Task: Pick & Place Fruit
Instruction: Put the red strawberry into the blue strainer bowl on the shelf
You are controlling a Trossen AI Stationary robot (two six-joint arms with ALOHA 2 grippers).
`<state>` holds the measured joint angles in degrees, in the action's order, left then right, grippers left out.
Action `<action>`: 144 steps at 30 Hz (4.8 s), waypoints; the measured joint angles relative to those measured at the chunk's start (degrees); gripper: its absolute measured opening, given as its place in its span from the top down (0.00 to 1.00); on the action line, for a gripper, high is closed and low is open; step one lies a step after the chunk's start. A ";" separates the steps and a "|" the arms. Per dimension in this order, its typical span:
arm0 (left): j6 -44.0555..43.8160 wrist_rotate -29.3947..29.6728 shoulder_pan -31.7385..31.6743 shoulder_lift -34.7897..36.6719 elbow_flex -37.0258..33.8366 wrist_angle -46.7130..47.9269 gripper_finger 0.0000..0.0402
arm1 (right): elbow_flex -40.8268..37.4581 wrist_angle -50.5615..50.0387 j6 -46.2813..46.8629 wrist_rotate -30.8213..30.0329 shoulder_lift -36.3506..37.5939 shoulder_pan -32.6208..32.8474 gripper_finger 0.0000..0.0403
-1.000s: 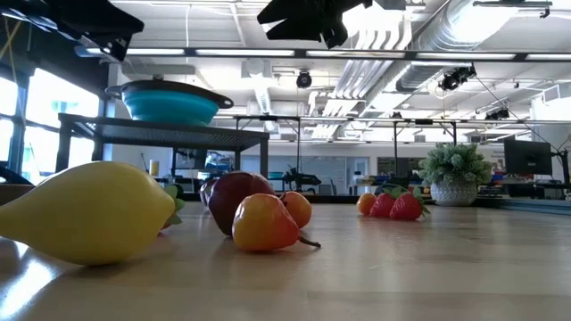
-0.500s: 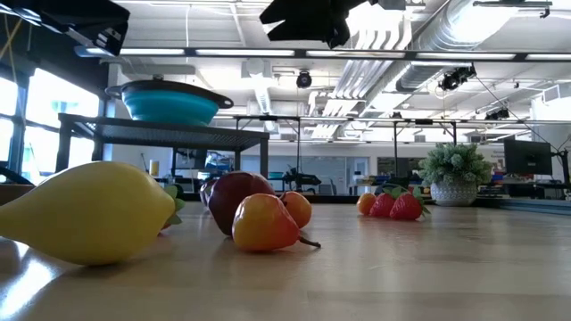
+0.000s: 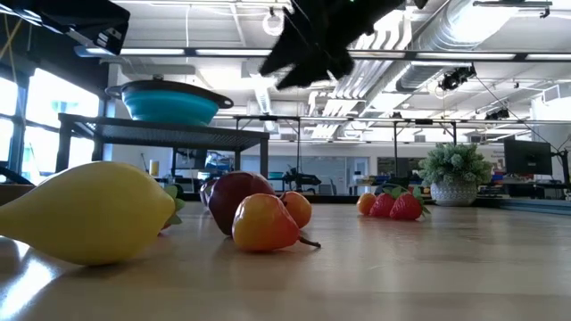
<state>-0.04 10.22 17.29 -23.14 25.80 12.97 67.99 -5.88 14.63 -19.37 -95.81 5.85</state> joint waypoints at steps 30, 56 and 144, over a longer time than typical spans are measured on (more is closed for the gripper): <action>-0.21 -0.13 -0.01 0.02 0.00 0.72 1.00 | -4.61 -45.34 15.19 15.54 1.79 0.80 0.41; -0.61 -0.02 -0.01 0.02 0.00 0.66 1.00 | -16.98 -30.15 13.64 12.43 1.77 -0.02 0.42; -1.80 -0.07 -0.01 0.01 0.01 0.46 1.00 | -11.15 25.05 -11.17 -1.56 13.64 0.02 0.99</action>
<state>-1.85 10.15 17.28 -23.13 25.81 13.43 56.84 19.17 3.46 -20.93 -82.17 5.87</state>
